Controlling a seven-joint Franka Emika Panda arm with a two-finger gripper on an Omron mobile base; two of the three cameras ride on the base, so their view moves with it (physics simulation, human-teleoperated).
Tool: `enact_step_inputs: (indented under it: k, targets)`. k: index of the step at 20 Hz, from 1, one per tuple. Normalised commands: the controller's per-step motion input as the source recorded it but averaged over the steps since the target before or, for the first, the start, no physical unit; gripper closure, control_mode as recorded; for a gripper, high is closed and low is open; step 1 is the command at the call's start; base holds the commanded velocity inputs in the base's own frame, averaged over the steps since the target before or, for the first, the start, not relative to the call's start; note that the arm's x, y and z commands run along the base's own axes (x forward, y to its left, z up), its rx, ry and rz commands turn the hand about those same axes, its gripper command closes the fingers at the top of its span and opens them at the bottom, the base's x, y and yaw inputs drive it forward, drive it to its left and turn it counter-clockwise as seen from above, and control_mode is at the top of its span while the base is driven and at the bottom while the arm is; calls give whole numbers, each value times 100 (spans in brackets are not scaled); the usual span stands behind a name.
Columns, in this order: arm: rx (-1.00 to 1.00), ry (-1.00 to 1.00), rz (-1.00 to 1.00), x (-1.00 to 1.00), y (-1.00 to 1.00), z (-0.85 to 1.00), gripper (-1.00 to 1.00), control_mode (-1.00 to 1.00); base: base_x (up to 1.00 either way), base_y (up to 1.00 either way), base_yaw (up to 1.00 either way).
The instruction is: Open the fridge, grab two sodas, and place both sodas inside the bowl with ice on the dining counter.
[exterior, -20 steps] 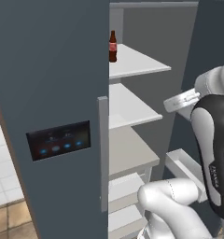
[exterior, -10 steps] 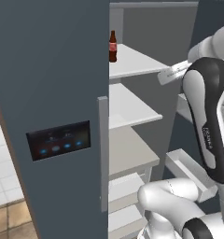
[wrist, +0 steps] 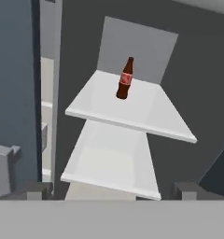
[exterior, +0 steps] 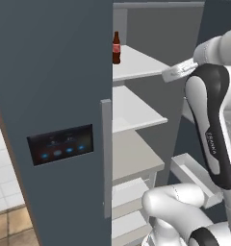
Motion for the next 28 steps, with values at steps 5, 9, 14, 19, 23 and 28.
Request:
enact_step_inputs:
  k: [5, 9, 14, 19, 23, 28]
  targets:
    - [1, -27, 3, 30, 0, -10, -100, -100, 0, 0, 0]
    - [4, -21, 2, 56, 0, -2, -100, -100, 0, 0, 0]
    - [6, -12, 0, 72, 0, 0, -100, -100, 0, 0, 0]
    - [4, -4, 0, 57, 2, 4, -100, -100, 0, 0, 0]
    - [2, 0, 0, 33, 10, 0, -100, -100, 0, 0, 0]
    - [4, 0, 0, 24, 25, -2, -100, -100, 0, 0, 0]
